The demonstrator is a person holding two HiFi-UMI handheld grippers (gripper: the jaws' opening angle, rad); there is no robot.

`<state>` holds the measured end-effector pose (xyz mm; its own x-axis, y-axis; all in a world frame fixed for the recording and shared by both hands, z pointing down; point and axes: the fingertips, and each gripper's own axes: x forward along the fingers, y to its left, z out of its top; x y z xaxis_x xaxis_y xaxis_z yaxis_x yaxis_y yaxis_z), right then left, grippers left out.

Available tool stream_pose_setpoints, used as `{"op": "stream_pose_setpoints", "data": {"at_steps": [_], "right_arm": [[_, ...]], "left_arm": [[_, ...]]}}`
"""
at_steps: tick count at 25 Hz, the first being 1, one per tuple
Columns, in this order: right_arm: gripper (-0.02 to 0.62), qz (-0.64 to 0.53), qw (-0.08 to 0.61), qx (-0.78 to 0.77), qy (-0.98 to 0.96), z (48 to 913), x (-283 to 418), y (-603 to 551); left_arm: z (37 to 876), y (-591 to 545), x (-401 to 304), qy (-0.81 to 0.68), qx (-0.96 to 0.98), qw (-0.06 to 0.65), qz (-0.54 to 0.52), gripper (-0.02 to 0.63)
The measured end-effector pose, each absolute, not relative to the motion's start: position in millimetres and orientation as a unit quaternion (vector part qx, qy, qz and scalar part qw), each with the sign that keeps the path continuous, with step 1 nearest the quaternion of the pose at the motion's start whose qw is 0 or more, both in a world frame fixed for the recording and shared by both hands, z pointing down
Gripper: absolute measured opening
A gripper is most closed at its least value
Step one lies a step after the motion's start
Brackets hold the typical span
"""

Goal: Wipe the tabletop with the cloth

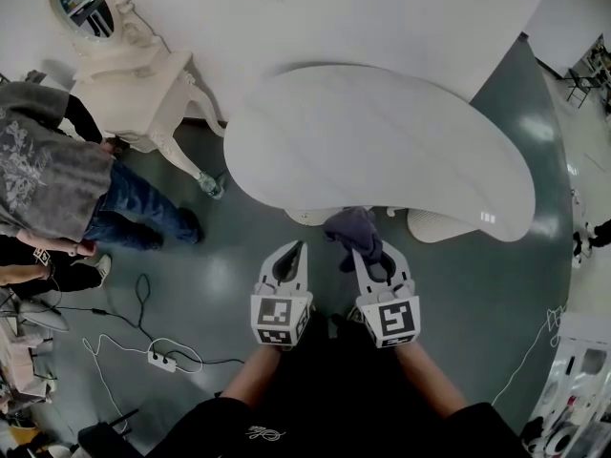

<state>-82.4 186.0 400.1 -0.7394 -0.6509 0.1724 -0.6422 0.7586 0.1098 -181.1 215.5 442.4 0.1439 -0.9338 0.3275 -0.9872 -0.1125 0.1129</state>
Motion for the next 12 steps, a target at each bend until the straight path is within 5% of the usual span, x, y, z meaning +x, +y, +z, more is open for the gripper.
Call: {"op": "stream_pose_setpoints", "data": {"at_steps": [12], "right_arm": [[0.049,-0.063,0.056,0.356,-0.931,352.6,-37.4,187.9]], "left_arm": [[400.4,212.7,-139.5,-0.664,0.739,0.098,0.062,0.008]]}}
